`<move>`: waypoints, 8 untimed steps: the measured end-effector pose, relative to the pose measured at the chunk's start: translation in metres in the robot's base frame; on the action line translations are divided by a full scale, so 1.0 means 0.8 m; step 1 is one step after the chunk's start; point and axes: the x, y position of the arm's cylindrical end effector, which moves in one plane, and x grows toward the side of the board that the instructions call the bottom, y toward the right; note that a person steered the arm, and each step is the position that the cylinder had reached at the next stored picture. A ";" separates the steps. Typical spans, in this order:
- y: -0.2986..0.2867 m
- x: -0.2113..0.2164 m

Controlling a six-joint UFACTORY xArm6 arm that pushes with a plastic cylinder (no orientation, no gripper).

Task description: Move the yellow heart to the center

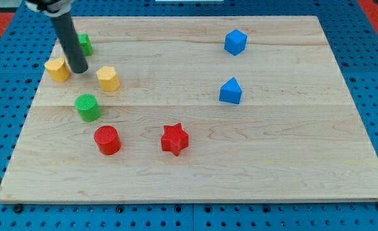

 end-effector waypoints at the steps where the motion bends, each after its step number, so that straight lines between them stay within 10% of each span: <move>1: -0.026 0.047; 3: -0.090 -0.012; 6: 0.136 -0.066; 8: 0.016 -0.048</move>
